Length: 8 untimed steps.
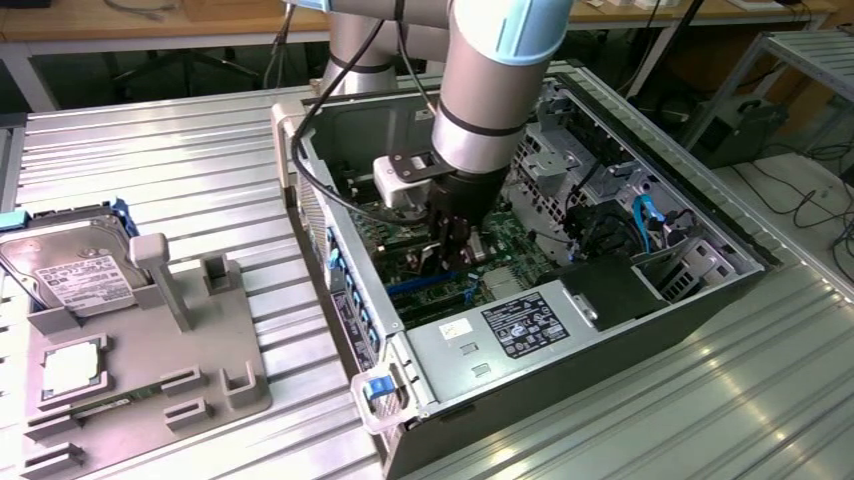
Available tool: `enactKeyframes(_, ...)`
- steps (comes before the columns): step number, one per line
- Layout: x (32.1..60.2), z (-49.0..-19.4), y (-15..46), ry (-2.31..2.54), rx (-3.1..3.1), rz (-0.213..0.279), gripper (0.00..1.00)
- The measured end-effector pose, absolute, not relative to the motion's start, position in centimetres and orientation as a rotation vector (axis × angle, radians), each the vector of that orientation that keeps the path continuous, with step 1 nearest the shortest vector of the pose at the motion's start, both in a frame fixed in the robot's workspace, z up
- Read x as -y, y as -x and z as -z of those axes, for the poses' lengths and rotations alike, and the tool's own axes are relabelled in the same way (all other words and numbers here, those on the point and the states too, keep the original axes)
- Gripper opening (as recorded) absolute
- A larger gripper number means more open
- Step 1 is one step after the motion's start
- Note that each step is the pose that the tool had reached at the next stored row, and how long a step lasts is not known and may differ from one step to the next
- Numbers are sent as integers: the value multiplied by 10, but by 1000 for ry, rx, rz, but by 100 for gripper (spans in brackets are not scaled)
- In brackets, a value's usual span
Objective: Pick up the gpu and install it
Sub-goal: 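Insert the gpu into the slot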
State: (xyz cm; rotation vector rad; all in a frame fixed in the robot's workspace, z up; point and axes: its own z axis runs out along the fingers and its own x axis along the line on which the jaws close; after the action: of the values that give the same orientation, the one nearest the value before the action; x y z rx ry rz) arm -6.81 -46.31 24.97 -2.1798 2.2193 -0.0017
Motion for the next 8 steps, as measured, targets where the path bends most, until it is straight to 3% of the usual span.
enactKeyframes(8, 463, -241, 73, 2180, -2219, 2, 28)
